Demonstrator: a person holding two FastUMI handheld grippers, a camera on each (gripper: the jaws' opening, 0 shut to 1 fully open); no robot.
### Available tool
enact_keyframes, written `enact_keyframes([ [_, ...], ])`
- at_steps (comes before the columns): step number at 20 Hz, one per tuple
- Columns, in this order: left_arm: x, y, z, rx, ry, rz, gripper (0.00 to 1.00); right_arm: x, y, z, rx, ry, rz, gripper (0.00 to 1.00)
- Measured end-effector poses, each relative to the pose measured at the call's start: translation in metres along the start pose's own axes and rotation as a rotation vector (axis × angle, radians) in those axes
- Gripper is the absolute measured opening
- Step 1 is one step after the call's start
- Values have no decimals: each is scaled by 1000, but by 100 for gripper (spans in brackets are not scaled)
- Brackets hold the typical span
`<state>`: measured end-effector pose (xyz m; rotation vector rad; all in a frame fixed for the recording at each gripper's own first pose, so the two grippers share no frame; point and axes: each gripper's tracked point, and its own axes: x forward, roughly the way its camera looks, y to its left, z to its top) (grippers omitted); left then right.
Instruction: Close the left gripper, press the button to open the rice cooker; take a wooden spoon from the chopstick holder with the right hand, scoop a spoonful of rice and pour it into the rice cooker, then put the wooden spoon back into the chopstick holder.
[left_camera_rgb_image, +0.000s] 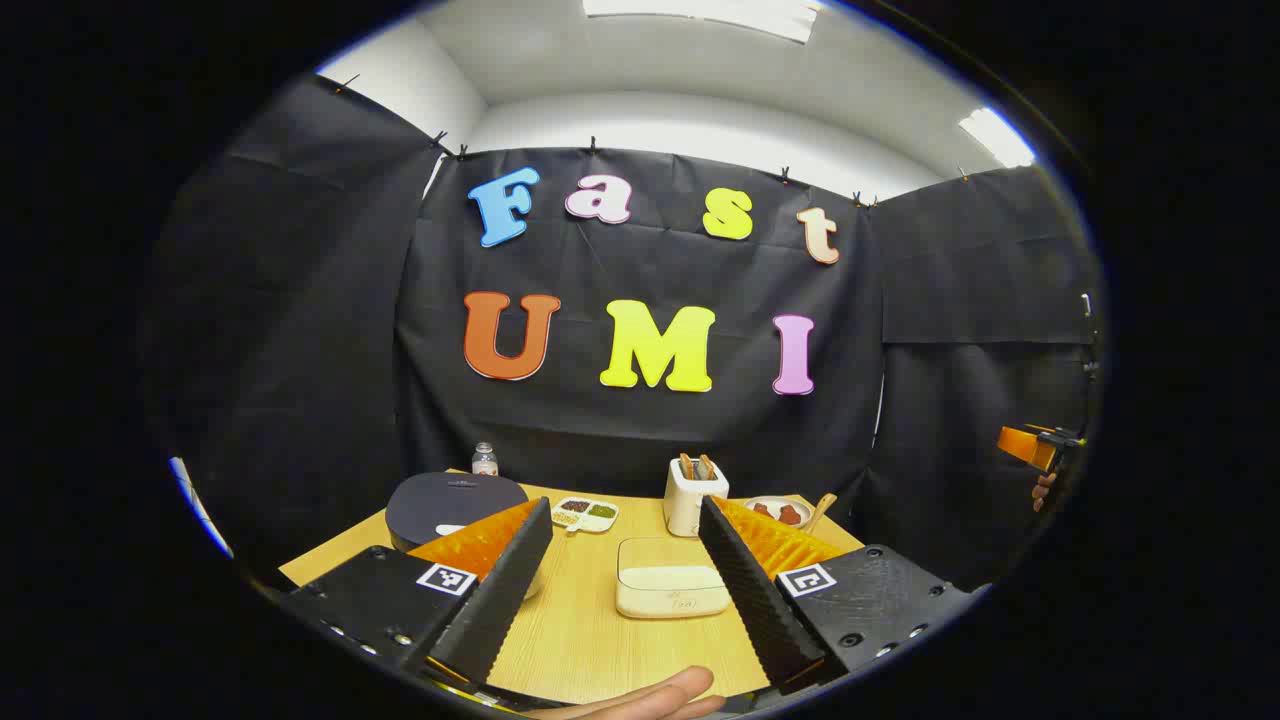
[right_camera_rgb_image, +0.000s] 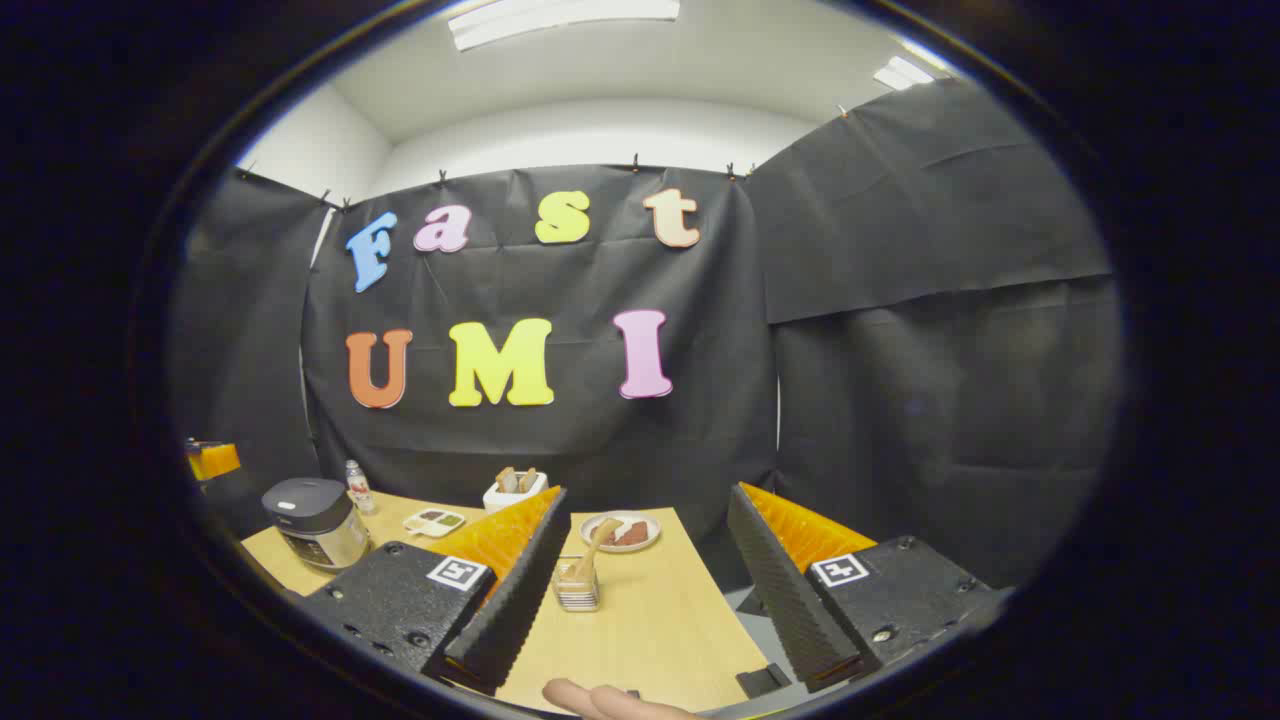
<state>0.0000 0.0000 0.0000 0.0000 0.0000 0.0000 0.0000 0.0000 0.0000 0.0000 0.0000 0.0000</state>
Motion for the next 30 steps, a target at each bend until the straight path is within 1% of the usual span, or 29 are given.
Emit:
enact_keyframes([
  [1,0,4,0,9,-3,5,94,-1,2,1,-1,-3,4,100],
  [4,0,12,-3,39,7,10,94,-6,6,3,0,-26,6,100],
  [7,-3,12,-3,41,10,-19,94,-9,8,2,16,-49,3,100],
  [10,-4,22,-5,39,18,-1,94,-10,19,-6,31,-36,35,100],
  [11,-4,24,-3,39,13,5,94,-9,20,-7,32,-37,36,96],
  [12,-4,26,0,40,1,7,94,-6,20,-9,29,-37,35,100],
  [15,3,33,4,51,-26,7,94,-4,26,-22,27,-27,48,100],
  [18,15,45,-7,25,10,25,94,-2,30,-32,42,-32,66,100],
  [19,19,51,-9,19,22,41,88,-2,30,-34,51,-38,72,100],
  [21,26,65,-13,34,46,72,79,-4,31,-37,65,-56,86,100],
  [22,30,68,-15,40,51,79,78,-4,30,-37,67,-67,86,100],
  [23,32,65,-16,39,56,63,78,-4,28,-38,65,-79,87,100],
  [24,35,63,-16,36,50,59,75,-5,26,-39,62,-88,86,96],
  [25,37,65,-16,34,48,60,72,-5,23,-39,60,-93,84,96],
  [27,41,70,-21,31,47,66,72,-7,18,-41,52,-95,79,96],
  [28,44,70,-21,22,46,69,72,-6,15,-43,48,-94,75,100],
  [30,52,69,-22,27,44,51,72,-8,11,-43,43,-101,77,100],
])
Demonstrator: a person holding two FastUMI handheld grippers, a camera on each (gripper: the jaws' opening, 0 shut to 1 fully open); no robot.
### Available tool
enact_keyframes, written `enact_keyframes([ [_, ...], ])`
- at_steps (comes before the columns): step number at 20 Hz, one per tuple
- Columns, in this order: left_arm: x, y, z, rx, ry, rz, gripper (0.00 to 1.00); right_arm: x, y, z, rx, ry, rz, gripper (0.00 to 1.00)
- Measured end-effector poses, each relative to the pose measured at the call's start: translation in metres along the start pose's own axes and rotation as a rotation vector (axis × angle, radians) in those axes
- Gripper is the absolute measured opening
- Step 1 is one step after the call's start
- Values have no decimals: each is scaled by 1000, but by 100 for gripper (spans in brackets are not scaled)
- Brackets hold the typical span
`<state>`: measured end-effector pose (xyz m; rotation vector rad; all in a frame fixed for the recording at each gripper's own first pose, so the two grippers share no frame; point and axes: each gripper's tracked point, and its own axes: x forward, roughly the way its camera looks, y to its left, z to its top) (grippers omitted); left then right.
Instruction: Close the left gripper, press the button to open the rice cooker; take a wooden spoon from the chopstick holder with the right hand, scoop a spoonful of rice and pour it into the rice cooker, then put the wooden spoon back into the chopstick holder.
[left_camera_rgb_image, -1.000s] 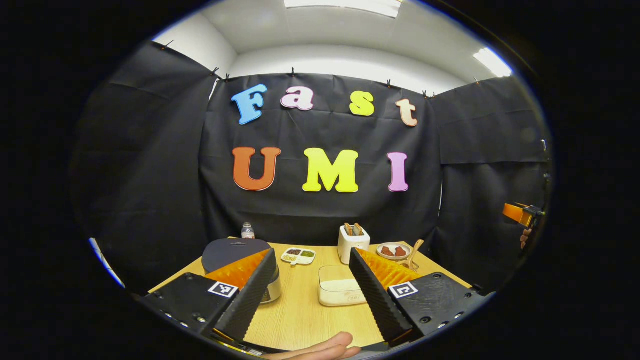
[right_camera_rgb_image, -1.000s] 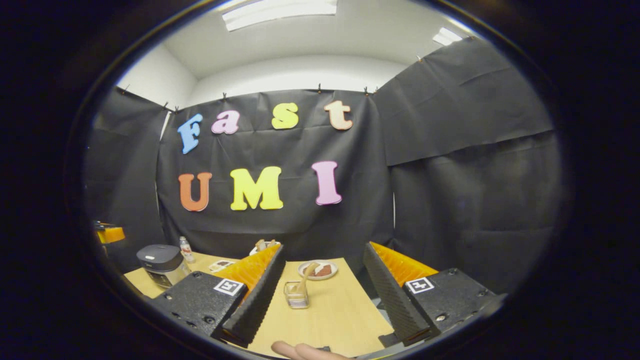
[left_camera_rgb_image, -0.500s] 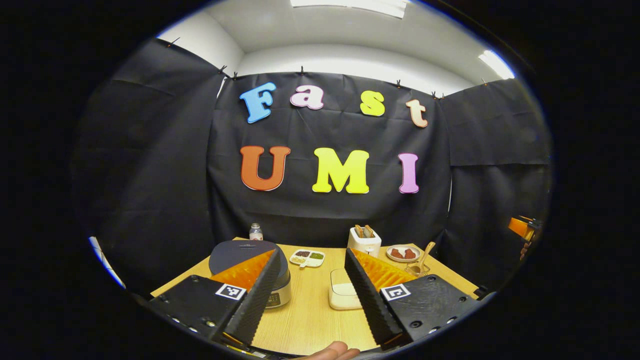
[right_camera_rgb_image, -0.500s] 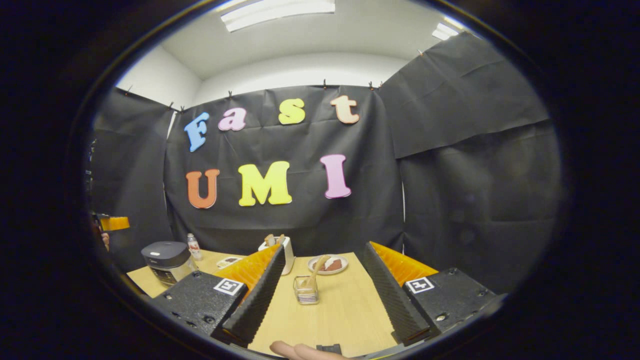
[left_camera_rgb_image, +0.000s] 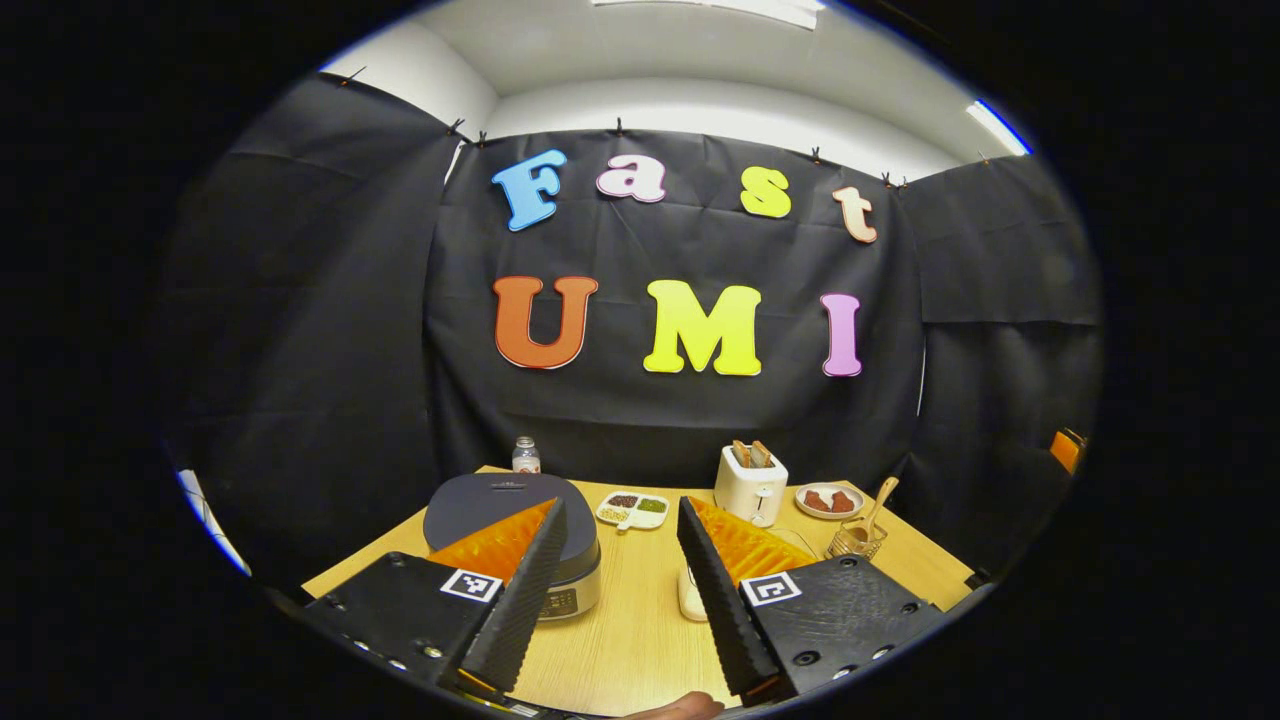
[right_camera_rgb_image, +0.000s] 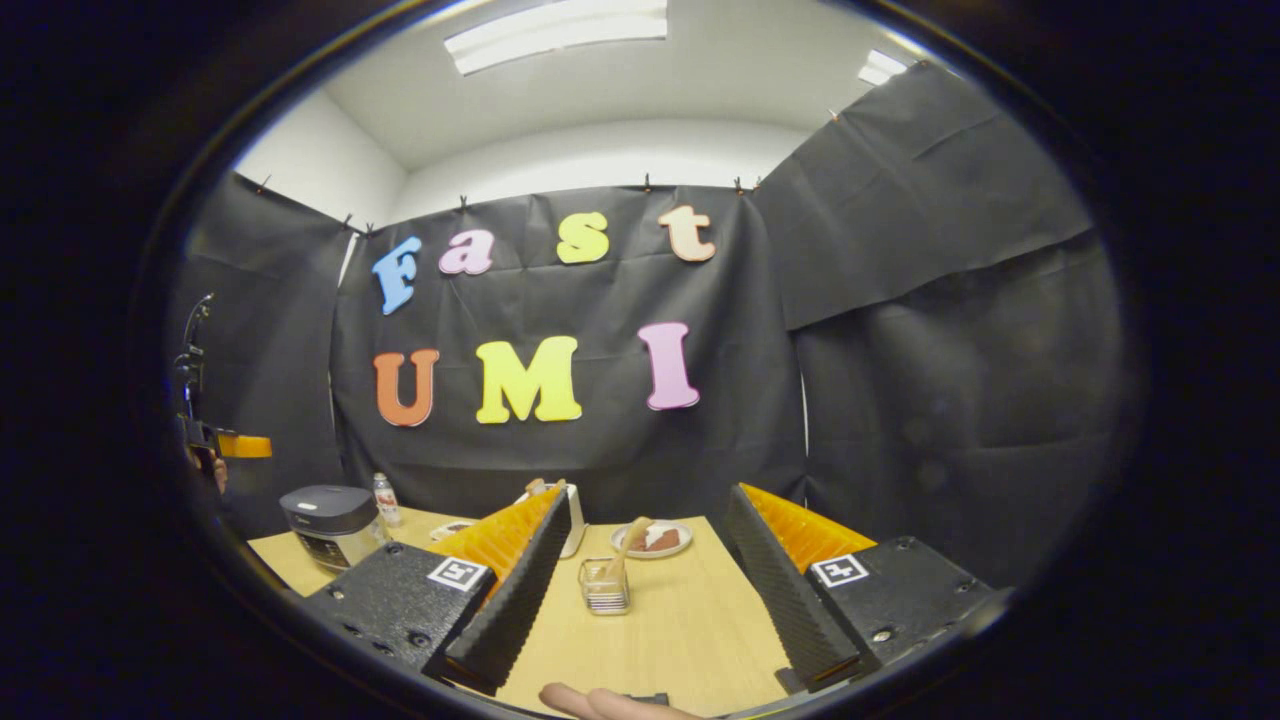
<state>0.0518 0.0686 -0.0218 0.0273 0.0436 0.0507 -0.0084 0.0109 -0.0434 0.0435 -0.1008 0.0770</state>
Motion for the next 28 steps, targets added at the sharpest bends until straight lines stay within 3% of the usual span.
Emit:
enact_keyframes([
  [2,7,6,-8,18,23,8,60,0,-3,-3,0,0,2,100],
  [3,9,9,-16,21,53,22,48,0,-3,-4,1,1,5,100],
  [6,13,11,-18,27,66,34,43,5,0,-8,-3,15,11,96],
  [8,23,18,-14,70,53,29,43,7,4,-12,-7,31,15,100],
  [9,28,16,-22,75,80,15,30,7,7,-14,-6,40,20,96],
  [11,42,30,-45,63,176,42,5,7,10,-19,-3,52,27,100],
  [12,44,42,-52,57,212,93,4,7,11,-22,-4,56,25,96],
  [14,49,45,-66,50,288,83,0,5,12,-25,-2,57,26,100],
  [16,59,59,-79,53,341,133,0,4,12,-30,3,61,29,96],
  [21,91,98,-116,12,476,230,0,0,14,-43,31,92,32,100],
  [22,96,103,-123,14,502,243,0,-3,17,-45,42,89,40,96],
  [28,111,124,-130,28,495,287,0,-4,21,-72,68,121,65,100],
])
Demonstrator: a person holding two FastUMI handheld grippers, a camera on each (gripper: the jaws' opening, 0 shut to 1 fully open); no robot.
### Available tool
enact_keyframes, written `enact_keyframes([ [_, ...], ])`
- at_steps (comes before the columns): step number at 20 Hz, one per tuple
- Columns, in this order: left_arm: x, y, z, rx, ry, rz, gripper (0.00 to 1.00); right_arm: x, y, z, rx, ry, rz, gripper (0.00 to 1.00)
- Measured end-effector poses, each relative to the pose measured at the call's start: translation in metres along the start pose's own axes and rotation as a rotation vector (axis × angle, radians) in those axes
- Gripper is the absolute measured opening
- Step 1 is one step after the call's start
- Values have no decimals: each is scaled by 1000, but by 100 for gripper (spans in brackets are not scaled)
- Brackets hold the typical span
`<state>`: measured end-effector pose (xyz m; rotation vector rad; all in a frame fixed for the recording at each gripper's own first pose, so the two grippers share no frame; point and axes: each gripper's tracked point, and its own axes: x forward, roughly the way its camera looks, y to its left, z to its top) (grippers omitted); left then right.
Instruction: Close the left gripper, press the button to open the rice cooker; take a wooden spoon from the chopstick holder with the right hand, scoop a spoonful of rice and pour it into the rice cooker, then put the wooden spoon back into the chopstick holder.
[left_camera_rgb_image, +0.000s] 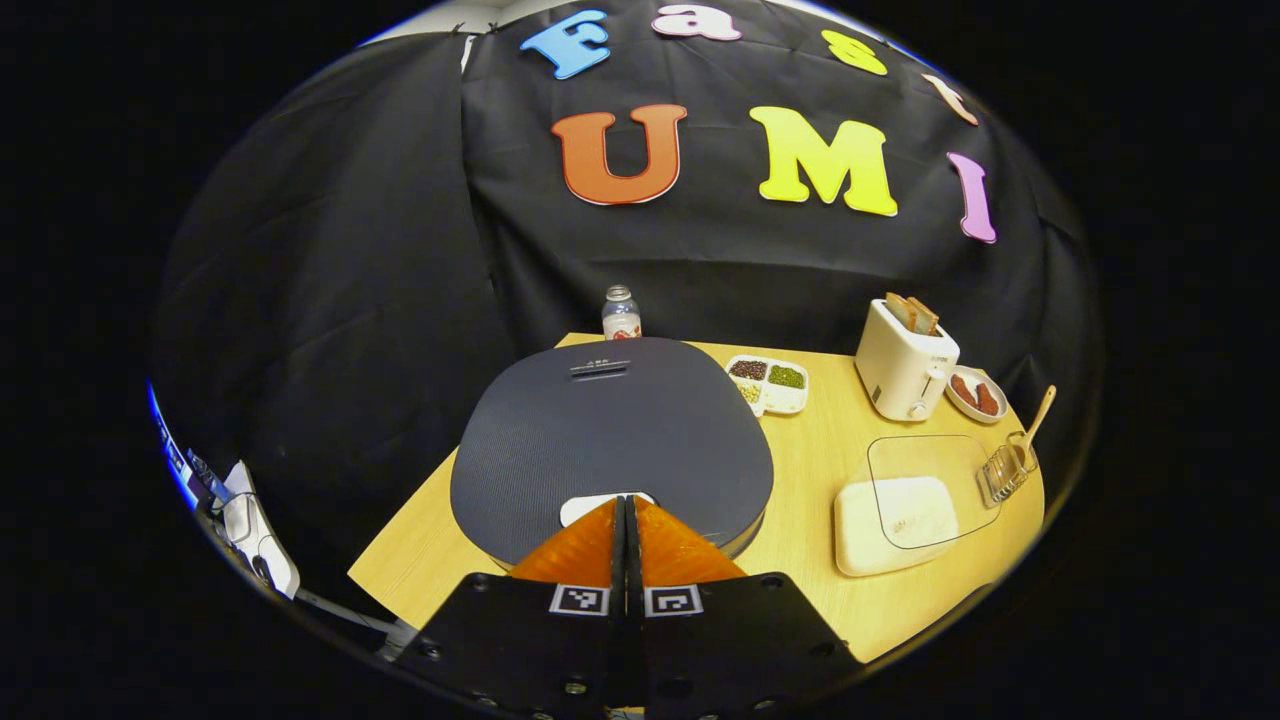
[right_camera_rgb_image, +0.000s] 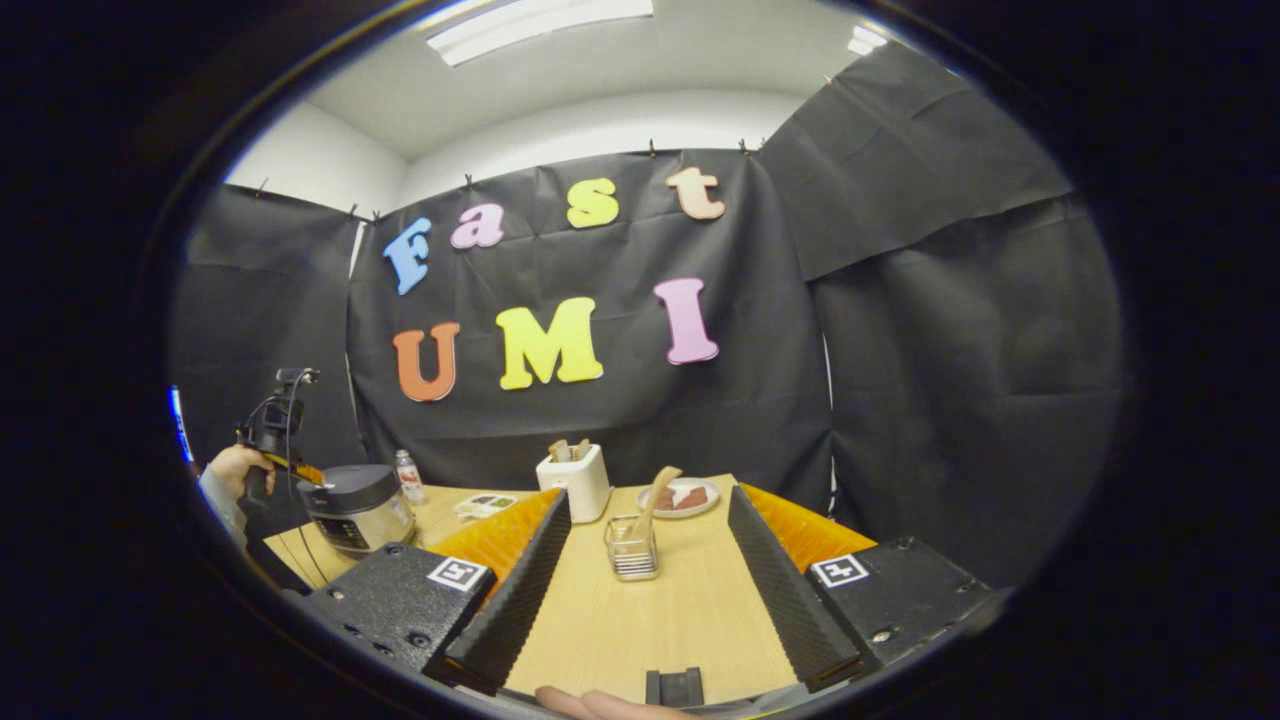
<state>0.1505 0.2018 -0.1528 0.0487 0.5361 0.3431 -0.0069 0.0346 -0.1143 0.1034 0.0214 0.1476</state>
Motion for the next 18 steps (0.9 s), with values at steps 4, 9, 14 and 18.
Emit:
enact_keyframes([
  [4,9,-5,-8,-38,55,-40,0,4,-6,-7,8,41,-8,100],
  [9,6,-3,-12,28,119,-30,0,6,1,-11,16,47,-7,100],
  [14,5,-1,-9,17,117,36,0,24,6,-23,34,31,22,96],
  [18,-15,0,3,-27,22,68,1,37,1,-52,-3,83,11,100],
])
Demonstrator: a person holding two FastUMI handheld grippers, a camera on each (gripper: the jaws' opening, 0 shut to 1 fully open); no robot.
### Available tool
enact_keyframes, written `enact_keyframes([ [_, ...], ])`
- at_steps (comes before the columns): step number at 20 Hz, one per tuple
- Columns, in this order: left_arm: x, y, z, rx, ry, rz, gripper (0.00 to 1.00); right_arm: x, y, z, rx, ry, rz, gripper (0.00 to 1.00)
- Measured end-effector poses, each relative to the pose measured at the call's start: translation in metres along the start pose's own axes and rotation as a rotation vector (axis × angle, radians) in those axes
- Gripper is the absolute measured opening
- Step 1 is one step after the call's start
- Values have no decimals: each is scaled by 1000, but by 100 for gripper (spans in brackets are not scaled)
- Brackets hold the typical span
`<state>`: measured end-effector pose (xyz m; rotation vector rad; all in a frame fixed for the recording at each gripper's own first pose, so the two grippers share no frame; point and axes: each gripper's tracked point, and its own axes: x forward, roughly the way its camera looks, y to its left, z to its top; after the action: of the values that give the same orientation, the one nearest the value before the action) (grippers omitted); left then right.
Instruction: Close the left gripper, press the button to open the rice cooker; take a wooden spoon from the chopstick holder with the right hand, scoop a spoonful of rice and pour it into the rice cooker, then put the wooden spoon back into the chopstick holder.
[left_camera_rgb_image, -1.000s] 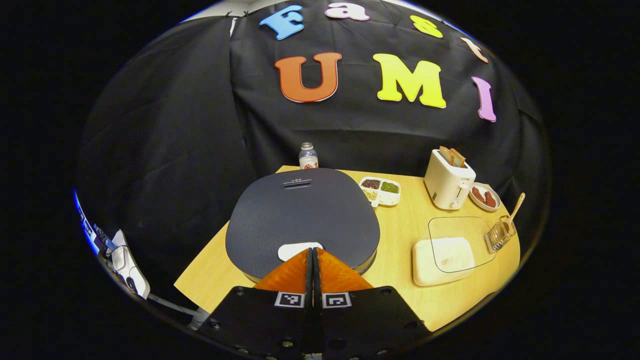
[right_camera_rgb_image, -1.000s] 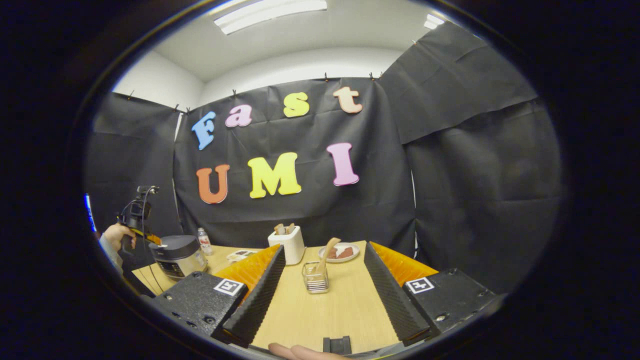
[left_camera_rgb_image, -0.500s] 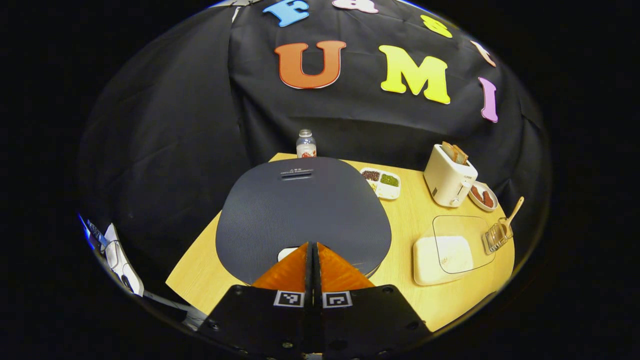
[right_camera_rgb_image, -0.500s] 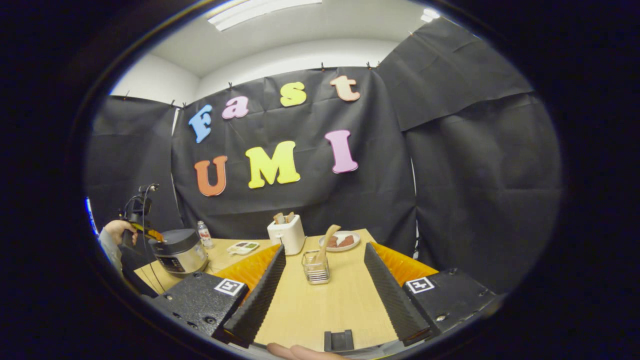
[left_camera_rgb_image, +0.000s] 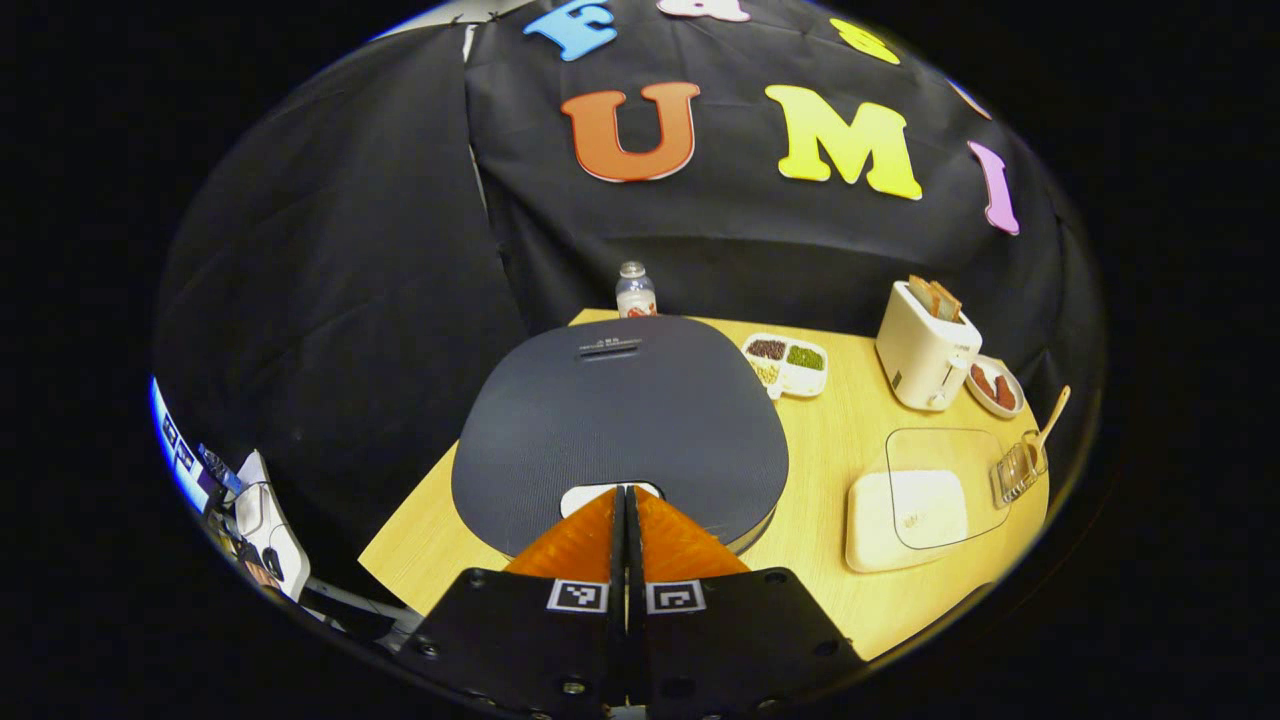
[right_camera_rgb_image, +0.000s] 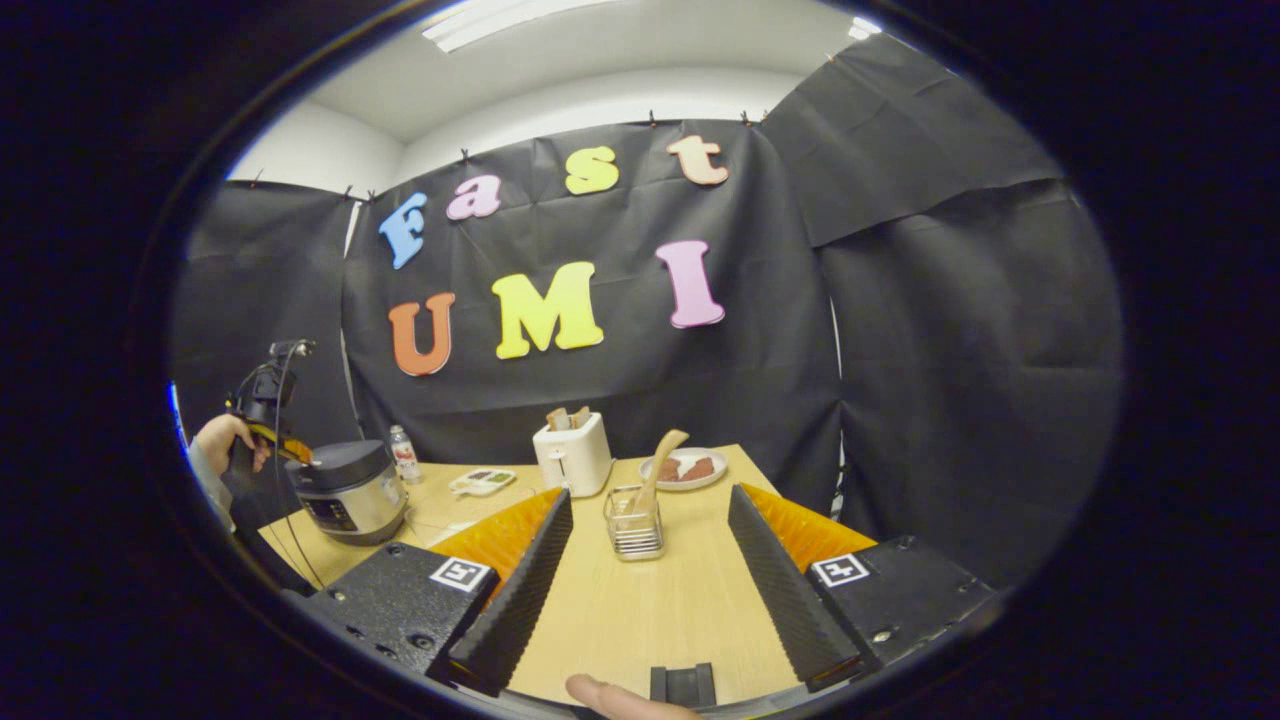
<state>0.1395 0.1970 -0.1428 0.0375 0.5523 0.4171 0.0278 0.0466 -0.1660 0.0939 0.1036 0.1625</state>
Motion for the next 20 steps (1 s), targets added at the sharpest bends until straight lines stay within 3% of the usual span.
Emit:
enact_keyframes([
  [2,-17,3,9,-37,-88,22,1,6,6,-4,-2,-6,18,100],
  [4,-36,-8,-4,-72,-87,-19,2,13,11,-15,-35,-2,22,100],
  [7,-55,-14,-11,-84,-146,-43,70,21,21,-26,-77,6,27,100],
  [10,-76,-9,-13,-118,-231,-48,70,34,26,-29,-92,4,30,100],
  [11,-82,-5,-12,-133,-257,-46,87,40,25,-27,-91,1,25,94],
  [12,-87,-3,-11,-146,-279,-43,78,46,25,-25,-91,-9,23,100],
  [13,-95,3,-11,-157,-294,-28,98,54,24,-25,-97,-6,12,100],
  [16,-110,12,-14,-163,-350,-8,95,86,14,-37,-104,22,-33,100],
  [17,-116,8,-18,-170,-358,-30,95,98,14,-42,-98,43,-37,94],
  [18,-123,5,-22,-176,-368,-48,95,112,12,-49,-92,63,-45,100],
  [20,-138,4,-35,-159,-398,-70,95,140,10,-55,-89,82,-44,100],
])
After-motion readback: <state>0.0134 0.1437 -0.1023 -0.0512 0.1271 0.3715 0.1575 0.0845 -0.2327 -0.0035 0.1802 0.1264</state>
